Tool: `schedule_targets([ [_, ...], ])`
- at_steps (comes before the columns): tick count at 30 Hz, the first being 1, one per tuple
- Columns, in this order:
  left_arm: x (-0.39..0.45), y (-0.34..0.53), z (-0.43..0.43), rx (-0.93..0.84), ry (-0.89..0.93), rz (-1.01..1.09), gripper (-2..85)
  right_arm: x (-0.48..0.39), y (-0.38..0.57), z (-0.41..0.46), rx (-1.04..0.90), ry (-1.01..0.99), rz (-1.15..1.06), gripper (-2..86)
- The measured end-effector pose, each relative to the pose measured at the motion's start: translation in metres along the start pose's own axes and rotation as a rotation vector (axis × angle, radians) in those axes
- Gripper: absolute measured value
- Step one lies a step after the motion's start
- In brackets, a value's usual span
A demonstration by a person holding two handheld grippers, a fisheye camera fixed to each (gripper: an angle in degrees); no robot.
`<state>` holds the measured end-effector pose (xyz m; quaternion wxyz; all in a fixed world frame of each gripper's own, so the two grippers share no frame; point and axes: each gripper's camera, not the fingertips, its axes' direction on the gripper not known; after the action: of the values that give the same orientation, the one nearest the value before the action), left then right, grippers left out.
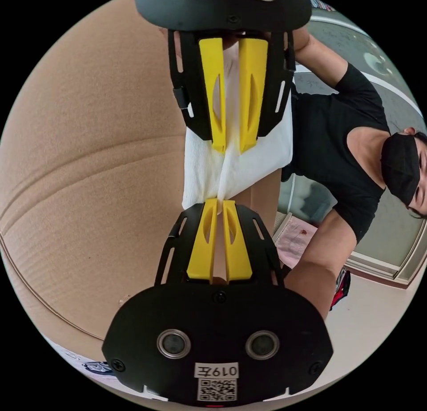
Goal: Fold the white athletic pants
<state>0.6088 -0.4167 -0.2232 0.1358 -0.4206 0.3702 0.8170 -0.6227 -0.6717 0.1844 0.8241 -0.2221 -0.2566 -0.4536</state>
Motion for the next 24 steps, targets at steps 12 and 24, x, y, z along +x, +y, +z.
schedule_targets([
  [12,-0.016,-0.011,-0.017,0.066,-0.031,-0.034,0.5,0.045,0.060,0.026,-0.008,-0.108,0.072,0.1],
  [24,-0.014,-0.033,-0.020,0.038,-0.090,-0.080,0.7,-0.020,0.191,-0.004,0.190,0.104,0.142,5.0],
])
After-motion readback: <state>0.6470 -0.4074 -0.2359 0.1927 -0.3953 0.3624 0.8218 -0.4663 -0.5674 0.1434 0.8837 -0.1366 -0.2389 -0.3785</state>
